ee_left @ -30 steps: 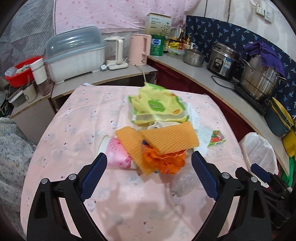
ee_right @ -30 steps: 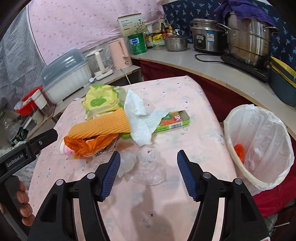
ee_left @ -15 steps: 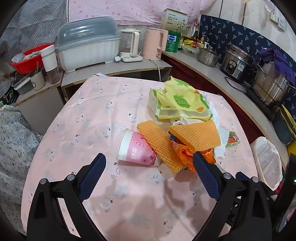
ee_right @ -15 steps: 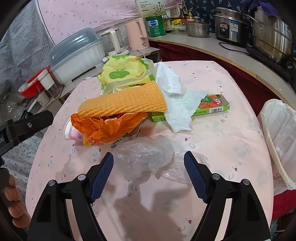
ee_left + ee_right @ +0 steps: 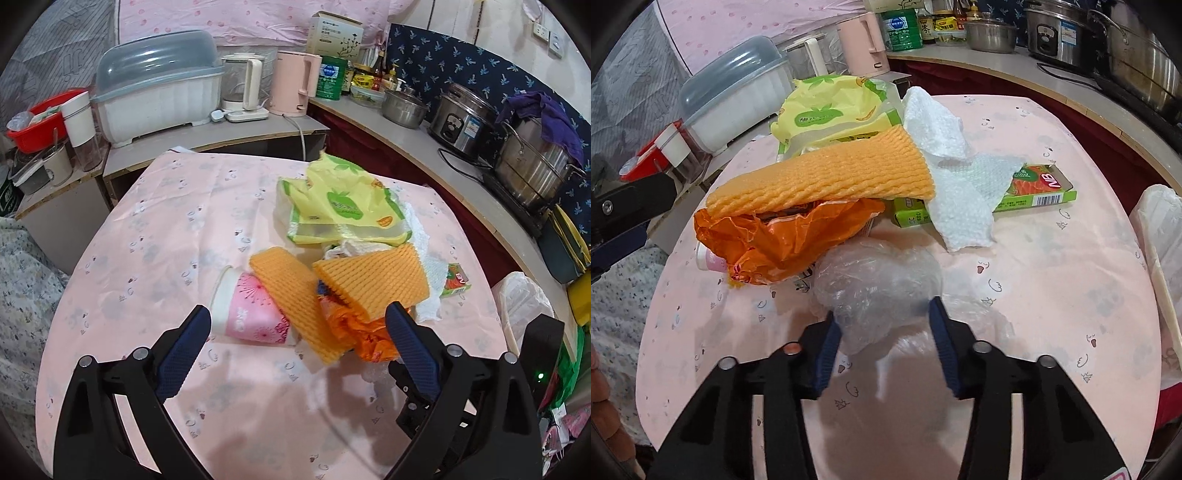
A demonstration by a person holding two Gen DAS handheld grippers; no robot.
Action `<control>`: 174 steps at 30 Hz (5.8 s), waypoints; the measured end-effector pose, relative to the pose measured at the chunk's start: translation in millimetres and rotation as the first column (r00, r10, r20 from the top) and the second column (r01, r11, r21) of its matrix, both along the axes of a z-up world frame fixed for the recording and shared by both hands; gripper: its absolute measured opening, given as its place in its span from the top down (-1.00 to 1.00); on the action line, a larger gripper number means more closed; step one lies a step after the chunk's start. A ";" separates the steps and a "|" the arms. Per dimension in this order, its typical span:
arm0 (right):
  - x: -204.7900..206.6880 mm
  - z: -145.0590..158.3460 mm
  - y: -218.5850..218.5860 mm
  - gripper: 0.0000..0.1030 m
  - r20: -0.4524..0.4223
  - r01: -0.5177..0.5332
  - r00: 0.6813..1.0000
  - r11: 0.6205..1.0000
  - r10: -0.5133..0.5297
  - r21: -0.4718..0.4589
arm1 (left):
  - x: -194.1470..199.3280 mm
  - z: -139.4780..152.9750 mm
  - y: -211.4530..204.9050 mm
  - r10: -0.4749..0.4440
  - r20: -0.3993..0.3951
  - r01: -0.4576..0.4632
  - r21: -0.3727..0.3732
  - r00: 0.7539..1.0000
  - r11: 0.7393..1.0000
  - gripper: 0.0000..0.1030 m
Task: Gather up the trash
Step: 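Grasp the clear plastic bag with the right gripper, then grasp the orange foam fruit net with the left gripper while the right gripper holds the clear bag, then carry the foam net and clear bag over the bin and release both, then move both tools back over the remaining trash on the table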
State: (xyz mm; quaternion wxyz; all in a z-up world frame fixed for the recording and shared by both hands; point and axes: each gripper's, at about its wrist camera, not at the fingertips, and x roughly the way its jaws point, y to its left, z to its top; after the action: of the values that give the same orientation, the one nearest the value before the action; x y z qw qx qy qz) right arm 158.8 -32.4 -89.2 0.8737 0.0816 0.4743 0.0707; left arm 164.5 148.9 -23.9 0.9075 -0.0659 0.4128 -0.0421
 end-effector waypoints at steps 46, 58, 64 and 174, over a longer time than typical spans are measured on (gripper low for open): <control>-51.9 65.6 -114.4 0.87 0.145 0.237 0.960 0.971 -0.240 0.037 | -21.9 -25.1 -97.4 -0.288 -0.067 0.284 -0.069 0.955 0.956 0.01; -63.1 69.4 -150.2 0.87 0.156 0.309 0.937 0.950 -0.312 0.045 | -26.9 -21.1 -127.1 -0.358 -0.047 0.357 -0.040 0.932 0.933 -0.30; -68.5 66.5 -162.8 0.87 0.152 0.331 0.930 0.942 -0.335 0.049 | -24.9 -35.0 -149.4 -0.403 -0.071 0.403 -0.019 0.912 0.915 -0.49; -96.9 106.8 -288.0 0.01 0.270 0.548 0.788 0.831 -0.552 0.099 | 1.5 9.8 -272.2 -0.491 0.036 0.492 -0.090 0.870 0.866 -0.20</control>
State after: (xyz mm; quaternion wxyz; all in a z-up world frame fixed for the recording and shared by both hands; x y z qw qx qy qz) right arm 61.9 -320.4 17.6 0.9151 0.2116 0.2972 -0.1718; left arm 166.0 -123.4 -14.1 0.8651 -0.0020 0.4080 -0.2918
